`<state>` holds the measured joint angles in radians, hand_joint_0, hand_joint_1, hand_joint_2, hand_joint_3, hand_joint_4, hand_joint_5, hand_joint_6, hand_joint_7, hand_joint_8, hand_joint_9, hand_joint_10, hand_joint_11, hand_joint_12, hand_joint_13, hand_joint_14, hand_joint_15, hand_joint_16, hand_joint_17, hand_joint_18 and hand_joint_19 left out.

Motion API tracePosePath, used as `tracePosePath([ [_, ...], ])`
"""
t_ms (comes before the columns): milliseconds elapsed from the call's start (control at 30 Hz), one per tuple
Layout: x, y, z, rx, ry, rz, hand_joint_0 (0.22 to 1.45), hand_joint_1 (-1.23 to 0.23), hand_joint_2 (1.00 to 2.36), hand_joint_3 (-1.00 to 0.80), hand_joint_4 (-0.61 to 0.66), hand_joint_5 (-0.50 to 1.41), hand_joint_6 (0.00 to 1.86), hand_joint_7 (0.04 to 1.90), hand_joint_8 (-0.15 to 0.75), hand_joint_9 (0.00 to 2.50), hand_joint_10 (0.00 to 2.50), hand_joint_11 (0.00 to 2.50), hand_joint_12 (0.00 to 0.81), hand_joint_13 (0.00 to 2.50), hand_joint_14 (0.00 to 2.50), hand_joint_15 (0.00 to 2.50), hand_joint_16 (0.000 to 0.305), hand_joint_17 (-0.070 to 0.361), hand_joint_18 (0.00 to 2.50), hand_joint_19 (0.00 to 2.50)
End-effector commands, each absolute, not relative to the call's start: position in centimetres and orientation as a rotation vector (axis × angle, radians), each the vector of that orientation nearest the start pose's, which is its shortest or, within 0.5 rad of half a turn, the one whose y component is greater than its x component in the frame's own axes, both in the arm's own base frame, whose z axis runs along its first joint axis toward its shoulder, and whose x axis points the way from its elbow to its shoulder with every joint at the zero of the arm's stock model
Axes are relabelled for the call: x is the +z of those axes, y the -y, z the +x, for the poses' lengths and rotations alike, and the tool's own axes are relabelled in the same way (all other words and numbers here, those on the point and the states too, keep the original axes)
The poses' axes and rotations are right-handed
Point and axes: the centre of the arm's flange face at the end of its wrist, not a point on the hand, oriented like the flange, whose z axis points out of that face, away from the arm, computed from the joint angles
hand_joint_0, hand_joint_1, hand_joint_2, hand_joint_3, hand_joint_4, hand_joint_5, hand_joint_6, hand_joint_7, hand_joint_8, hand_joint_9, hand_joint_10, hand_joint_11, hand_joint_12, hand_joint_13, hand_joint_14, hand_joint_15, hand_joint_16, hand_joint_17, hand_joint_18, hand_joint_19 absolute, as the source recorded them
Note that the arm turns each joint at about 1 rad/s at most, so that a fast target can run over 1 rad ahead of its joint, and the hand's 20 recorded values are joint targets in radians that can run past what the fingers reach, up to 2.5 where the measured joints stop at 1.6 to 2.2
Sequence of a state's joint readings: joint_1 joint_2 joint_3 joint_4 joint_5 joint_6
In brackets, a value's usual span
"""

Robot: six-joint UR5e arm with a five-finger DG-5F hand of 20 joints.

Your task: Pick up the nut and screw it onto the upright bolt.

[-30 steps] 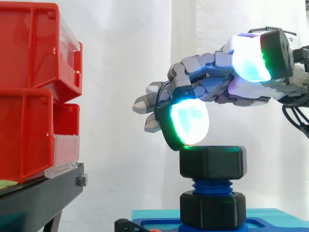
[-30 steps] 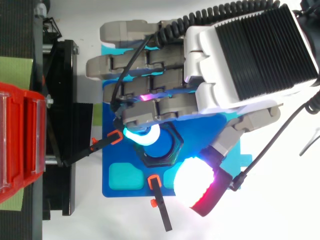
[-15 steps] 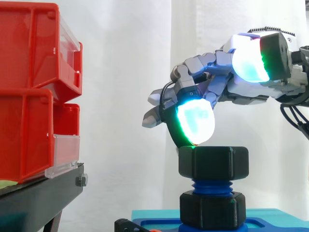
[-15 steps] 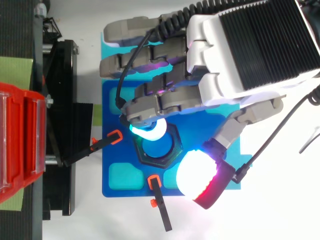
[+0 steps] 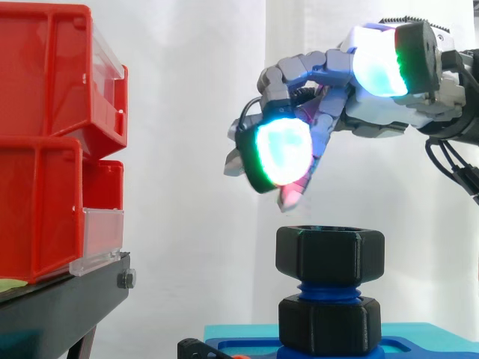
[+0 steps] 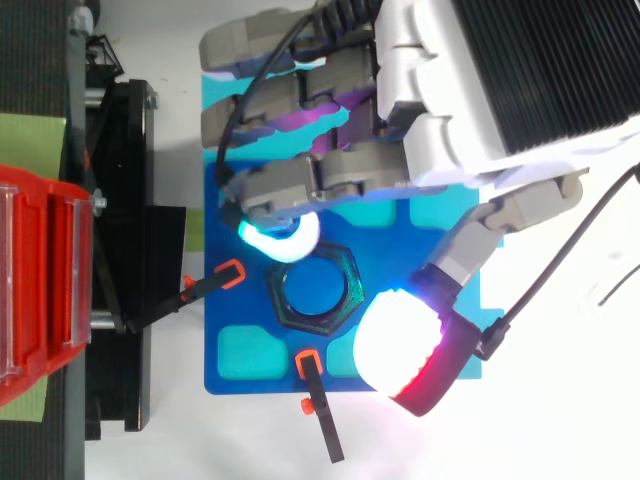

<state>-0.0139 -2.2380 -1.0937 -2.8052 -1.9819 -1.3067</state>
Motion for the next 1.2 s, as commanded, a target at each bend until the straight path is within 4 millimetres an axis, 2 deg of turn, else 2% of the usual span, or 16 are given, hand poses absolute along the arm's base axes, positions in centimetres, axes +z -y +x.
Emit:
tracePosePath([
  [0, 34.2, 10.4, 75.3, 0.497, -1.443, -0.145, 0.50, -0.19, 1.00, -0.50, 0.23, -0.15, 0.50, 1.00, 0.302, 0.98, 0.00, 0.00, 0.273, 0.54, 0.00, 0.00, 0.028, 0.063, 0.23, 0.00],
  [67, 34.3, 9.9, 75.4, 0.501, -1.440, -0.147, 0.49, -0.19, 1.00, -0.50, 0.21, -0.18, 0.50, 0.82, 0.281, 0.80, 0.00, 0.00, 0.283, 0.40, 0.00, 0.00, 0.031, 0.070, 0.07, 0.00],
  [233, 33.4, 8.6, 75.3, 0.510, -1.462, -0.141, 0.48, -0.17, 1.00, -0.50, 0.17, -0.20, 0.50, 0.68, 0.255, 0.52, 0.00, 0.00, 0.313, 0.16, 0.00, 0.00, 0.039, 0.087, 0.00, 0.00],
  [433, 30.8, 6.8, 74.9, 0.499, -1.497, -0.107, 0.47, -0.14, 1.00, -0.50, 0.15, -0.21, 0.50, 0.64, 0.240, 0.39, 0.00, 0.00, 0.328, 0.04, 0.00, 0.00, 0.043, 0.096, 0.00, 0.00],
  [633, 30.4, 5.6, 75.1, 0.509, -1.488, -0.097, 0.47, -0.09, 1.00, -0.50, 0.13, -0.21, 0.50, 0.62, 0.225, 0.29, 0.00, 0.00, 0.329, 0.00, 0.00, 0.00, 0.045, 0.100, 0.00, 0.00],
  [1167, 30.0, 6.3, 75.1, 0.461, -1.474, -0.098, 0.47, 0.00, 1.00, -0.50, 0.13, -0.18, 0.50, 0.63, 0.199, 0.17, 0.00, 0.00, 0.332, 0.00, 0.00, 0.00, 0.047, 0.106, 0.00, 0.00],
])
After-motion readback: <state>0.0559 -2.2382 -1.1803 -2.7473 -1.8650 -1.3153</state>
